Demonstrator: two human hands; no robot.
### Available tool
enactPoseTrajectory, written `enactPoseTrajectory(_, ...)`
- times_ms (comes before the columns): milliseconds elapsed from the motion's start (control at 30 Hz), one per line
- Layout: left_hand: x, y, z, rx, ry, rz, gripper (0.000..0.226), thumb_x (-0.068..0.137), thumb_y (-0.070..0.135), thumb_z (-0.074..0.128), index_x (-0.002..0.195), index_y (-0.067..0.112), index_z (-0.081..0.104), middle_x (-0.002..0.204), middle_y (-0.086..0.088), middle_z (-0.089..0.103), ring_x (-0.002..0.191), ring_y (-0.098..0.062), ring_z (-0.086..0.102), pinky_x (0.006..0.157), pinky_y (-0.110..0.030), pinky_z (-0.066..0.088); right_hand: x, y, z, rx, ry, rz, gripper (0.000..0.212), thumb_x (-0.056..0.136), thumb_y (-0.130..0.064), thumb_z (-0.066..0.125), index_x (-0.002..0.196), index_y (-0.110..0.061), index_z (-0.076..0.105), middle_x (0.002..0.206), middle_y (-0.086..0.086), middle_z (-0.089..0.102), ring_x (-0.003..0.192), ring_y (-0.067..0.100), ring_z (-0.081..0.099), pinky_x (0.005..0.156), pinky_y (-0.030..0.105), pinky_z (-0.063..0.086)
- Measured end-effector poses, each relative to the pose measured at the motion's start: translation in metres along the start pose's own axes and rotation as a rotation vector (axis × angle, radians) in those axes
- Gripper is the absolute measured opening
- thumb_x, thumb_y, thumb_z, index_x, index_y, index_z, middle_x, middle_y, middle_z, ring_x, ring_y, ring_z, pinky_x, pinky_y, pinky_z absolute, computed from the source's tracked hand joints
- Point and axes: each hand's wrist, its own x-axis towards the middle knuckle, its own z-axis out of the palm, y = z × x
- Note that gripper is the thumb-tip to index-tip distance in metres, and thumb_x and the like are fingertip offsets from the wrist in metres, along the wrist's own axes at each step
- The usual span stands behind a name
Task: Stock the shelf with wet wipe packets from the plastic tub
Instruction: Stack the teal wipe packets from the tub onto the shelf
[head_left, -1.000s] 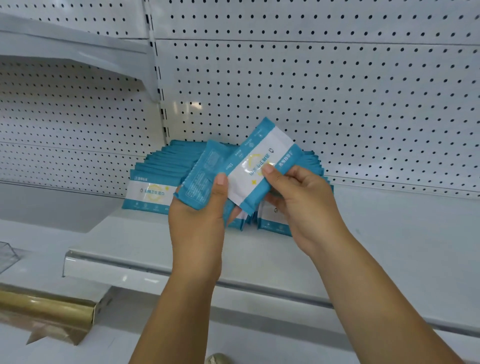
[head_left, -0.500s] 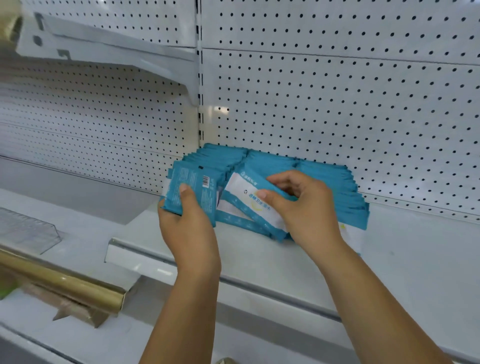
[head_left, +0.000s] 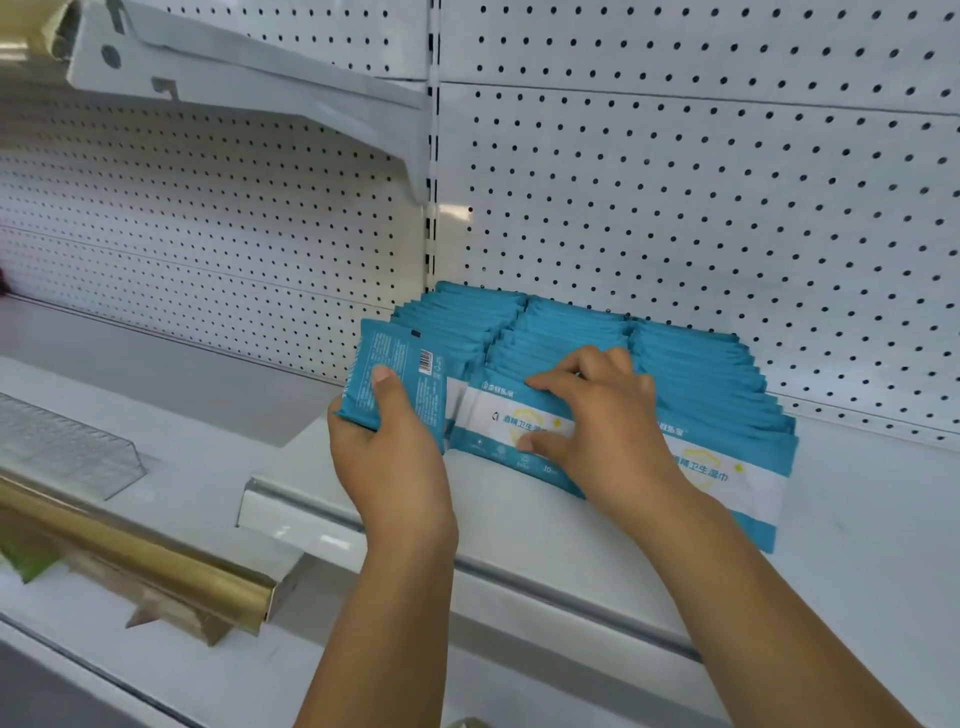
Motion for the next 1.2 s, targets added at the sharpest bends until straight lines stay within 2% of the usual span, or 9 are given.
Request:
enactPoseTrajectory(200,0.000,0.003,-0.005,0.021,-0.017,-0.016,0.009,0.099,0.039,0.061,0.091,0.037,0.058,0.093,0.016,0.069,0.065,0.012,0.065,0.052,-0.008,0.047,-0.003,-0.004,0.003,0.024,0.043,0.031,0.069,0.070,-0.053,0.082,0.132,-0.031,0.061,0.124,-0.014,0.048,0.123,0.011,0.033,0.087,0.026,0.013)
enactPoseTrajectory(333,-0.004,0.006,-0.004,0.001,-0.042,-0.016,0.004,0.097,0.034,0.066,0.095,0.031,0.065,0.092,0.015,0.071,0.069,0.011,0.067,0.053,-0.007,0.048,-0.012,-0.011,-0.009,0.349,0.161,0.128,0.044,0.085,-0.047,0.072,0.124,-0.029,0.063,0.120,-0.017,0.055,0.120,0.003,0.042,0.099,0.020,0.030)
enactPoseTrajectory(433,-0.011,0.004,-0.002,0.007,-0.097,0.000,0.009,0.094,0.031,0.071,0.098,0.023,0.069,0.082,0.015,0.076,0.073,0.006,0.070,0.055,-0.009,0.050,-0.014,-0.019,-0.021,0.619,0.213,0.268,0.027,0.090,-0.044,0.068,0.113,-0.030,0.066,0.107,-0.020,0.064,0.102,-0.008,0.056,0.085,0.007,0.041)
enactPoseTrajectory(500,-0.018,0.003,0.002,0.024,-0.161,0.013,0.007,0.093,0.030,0.072,0.093,0.023,0.069,0.077,0.017,0.075,0.072,0.003,0.071,0.056,-0.011,0.050,-0.013,-0.021,-0.026,0.748,0.228,0.368,0.030,0.091,-0.047,0.066,0.112,-0.027,0.066,0.100,-0.016,0.068,0.094,-0.009,0.061,0.079,0.006,0.045)
enactPoseTrajectory(633,-0.030,0.001,0.010,0.011,-0.275,0.013,0.016,0.091,0.030,0.073,0.102,0.018,0.070,0.086,0.009,0.077,0.079,-0.004,0.073,0.061,-0.014,0.052,-0.016,-0.020,-0.033,0.943,0.216,0.495,0.036,0.091,-0.049,0.065,0.113,-0.022,0.067,0.097,-0.008,0.076,0.093,0.002,0.070,0.091,0.026,0.054)
enactPoseTrajectory(967,-0.049,-0.008,0.024,0.027,-0.373,0.055,0.028,0.086,0.028,0.078,0.108,0.017,0.064,0.094,0.006,0.075,0.082,-0.002,0.072,0.063,-0.012,0.052,-0.023,-0.012,-0.044,1.297,0.268,0.518,0.018,0.093,-0.021,0.070,0.102,-0.007,0.062,0.090,0.006,0.078,0.091,0.022,0.075,0.086,0.036,0.060)
enactPoseTrajectory(1067,-0.052,-0.014,0.024,0.077,-0.357,0.113,0.033,0.086,0.028,0.079,0.113,0.021,0.061,0.107,0.011,0.070,0.098,0.003,0.069,0.075,-0.015,0.055,-0.025,-0.010,-0.054,1.319,0.363,0.518,0.013,0.092,-0.019,0.071,0.096,-0.013,0.060,0.084,0.003,0.078,0.082,0.014,0.075,0.071,0.029,0.060)
enactPoseTrajectory(1133,-0.054,-0.014,0.024,0.200,-0.390,0.215,0.031,0.087,0.034,0.076,0.116,0.030,0.064,0.124,0.020,0.061,0.114,0.013,0.056,0.097,-0.014,0.048,-0.028,-0.006,-0.060,1.277,0.416,0.510,0.014,0.092,-0.019,0.072,0.093,-0.014,0.059,0.081,0.001,0.077,0.078,0.012,0.075,0.066,0.026,0.059)
enactPoseTrajectory(1200,-0.058,-0.012,0.026,0.279,-0.478,0.291,0.024,0.090,0.036,0.072,0.113,0.034,0.071,0.133,0.024,0.058,0.124,0.013,0.049,0.106,-0.017,0.040,-0.033,-0.004,-0.062,1.209,0.441,0.484,0.013,0.090,-0.019,0.073,0.090,-0.015,0.061,0.078,0.001,0.076,0.074,0.011,0.074,0.065,0.026,0.059)
